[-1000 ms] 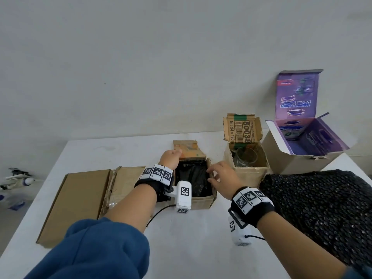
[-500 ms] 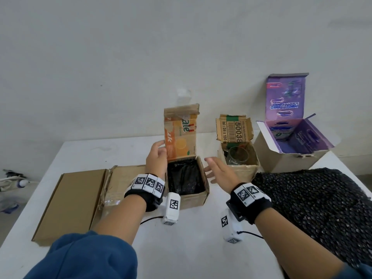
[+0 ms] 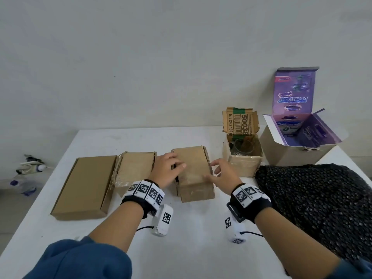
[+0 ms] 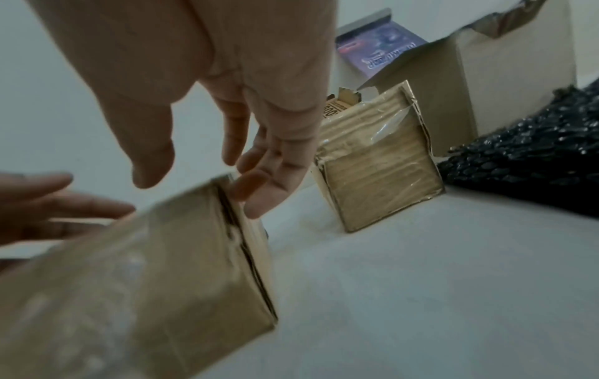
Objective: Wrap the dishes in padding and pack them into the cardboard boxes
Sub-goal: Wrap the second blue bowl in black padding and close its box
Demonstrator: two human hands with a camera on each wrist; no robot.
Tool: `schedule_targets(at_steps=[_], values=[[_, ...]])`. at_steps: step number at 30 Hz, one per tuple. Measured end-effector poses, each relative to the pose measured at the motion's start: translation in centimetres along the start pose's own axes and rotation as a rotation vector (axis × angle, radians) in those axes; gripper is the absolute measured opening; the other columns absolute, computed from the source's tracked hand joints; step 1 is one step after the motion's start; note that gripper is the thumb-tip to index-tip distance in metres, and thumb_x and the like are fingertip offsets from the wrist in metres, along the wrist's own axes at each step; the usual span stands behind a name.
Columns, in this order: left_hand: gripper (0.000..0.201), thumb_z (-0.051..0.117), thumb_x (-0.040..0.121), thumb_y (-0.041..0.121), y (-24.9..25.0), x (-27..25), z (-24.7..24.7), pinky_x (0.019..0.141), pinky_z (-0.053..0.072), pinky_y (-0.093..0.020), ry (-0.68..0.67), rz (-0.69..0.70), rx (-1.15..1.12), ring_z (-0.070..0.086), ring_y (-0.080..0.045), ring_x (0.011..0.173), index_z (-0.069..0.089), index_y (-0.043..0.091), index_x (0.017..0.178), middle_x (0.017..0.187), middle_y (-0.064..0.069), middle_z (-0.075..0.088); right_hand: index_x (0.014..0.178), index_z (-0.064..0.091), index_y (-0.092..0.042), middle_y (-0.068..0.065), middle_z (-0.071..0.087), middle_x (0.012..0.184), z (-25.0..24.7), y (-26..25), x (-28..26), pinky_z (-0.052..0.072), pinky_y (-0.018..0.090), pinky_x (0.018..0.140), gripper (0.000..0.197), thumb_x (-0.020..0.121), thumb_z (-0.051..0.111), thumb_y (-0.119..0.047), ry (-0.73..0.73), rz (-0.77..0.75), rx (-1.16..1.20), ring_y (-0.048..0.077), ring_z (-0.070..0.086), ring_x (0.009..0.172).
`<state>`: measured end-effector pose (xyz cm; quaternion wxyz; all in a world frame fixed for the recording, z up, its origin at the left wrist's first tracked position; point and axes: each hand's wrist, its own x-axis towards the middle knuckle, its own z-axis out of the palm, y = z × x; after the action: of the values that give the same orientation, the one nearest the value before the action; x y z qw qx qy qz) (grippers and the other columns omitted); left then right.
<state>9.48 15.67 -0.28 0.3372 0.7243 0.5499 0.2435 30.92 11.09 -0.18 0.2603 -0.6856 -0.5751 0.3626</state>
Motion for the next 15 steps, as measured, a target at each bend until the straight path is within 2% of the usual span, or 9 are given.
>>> schedule_targets(at_steps=[2,4,6,8,10,12,15], values=[[0.041,0.066,0.084,0.040,-0.1,-0.8,0.4,0.109,0.024,-0.027,-0.017,-0.014,0.117,0.034,-0.016,0.130,0.061,0.024,0.121,0.141,-0.002,0.034,0.122,0.041,-0.017,0.004,0.046,0.110,0.7,0.7,-0.4,0.046,0.031,0.081,0.057,0.078,0.073,-0.034,0.018,0.017,-0.036,0.019,0.050,0.091],[0.058,0.072,0.076,0.046,-0.4,-1.7,0.9,0.108,0.023,-0.026,-0.035,-0.058,0.135,0.029,-0.018,0.131,0.052,0.031,0.129,0.143,-0.004,0.022,0.132,0.034,-0.017,0.008,0.044,0.122,1.2,1.1,-0.5,0.050,0.038,0.088,0.067,0.080,0.071,-0.037,-0.017,0.053,0.011,0.024,0.053,0.102],[0.073,0.073,0.072,0.051,-0.4,-2.4,1.5,0.104,0.029,-0.025,-0.061,-0.089,0.136,0.034,-0.021,0.130,0.042,0.034,0.136,0.141,-0.005,0.023,0.136,0.033,-0.015,0.006,0.050,0.118,1.5,1.1,-0.6,0.054,0.042,0.086,0.066,0.084,0.067,-0.037,-0.074,0.074,0.049,0.027,0.056,0.107],[0.077,0.073,0.073,0.050,-0.3,-2.7,1.7,0.096,0.032,-0.020,-0.085,-0.089,0.137,0.042,-0.019,0.122,0.038,0.033,0.139,0.137,-0.006,0.031,0.131,0.041,-0.012,0.002,0.054,0.106,1.7,1.0,-0.7,0.053,0.042,0.087,0.057,0.086,0.064,-0.038,-0.086,0.055,0.018,0.026,0.059,0.104],[0.069,0.074,0.073,0.047,-0.1,-2.7,1.4,0.093,0.032,-0.018,-0.087,-0.063,0.132,0.044,-0.015,0.116,0.043,0.031,0.133,0.134,-0.005,0.037,0.125,0.044,-0.013,0.001,0.057,0.100,1.7,1.0,-0.8,0.053,0.043,0.087,0.052,0.085,0.065,-0.040,-0.070,0.064,0.019,0.024,0.060,0.098],[0.056,0.075,0.072,0.044,-0.1,-2.4,1.0,0.096,0.031,-0.020,-0.060,-0.052,0.108,0.041,-0.017,0.123,0.052,0.030,0.122,0.137,-0.005,0.037,0.121,0.044,-0.015,0.002,0.058,0.096,1.5,0.8,-0.6,0.054,0.042,0.085,0.051,0.083,0.067,-0.040,-0.037,0.074,0.074,0.023,0.061,0.093],[0.037,0.070,0.079,0.041,0.5,-1.5,0.2,0.098,0.025,-0.019,0.024,-0.076,0.028,0.036,-0.015,0.130,0.061,0.028,0.112,0.146,-0.006,0.029,0.114,0.045,-0.014,0.003,0.057,0.094,1.0,-0.4,-0.1,0.051,0.028,0.070,0.044,0.084,0.067,-0.038,0.048,0.058,0.207,0.021,0.059,0.087]])
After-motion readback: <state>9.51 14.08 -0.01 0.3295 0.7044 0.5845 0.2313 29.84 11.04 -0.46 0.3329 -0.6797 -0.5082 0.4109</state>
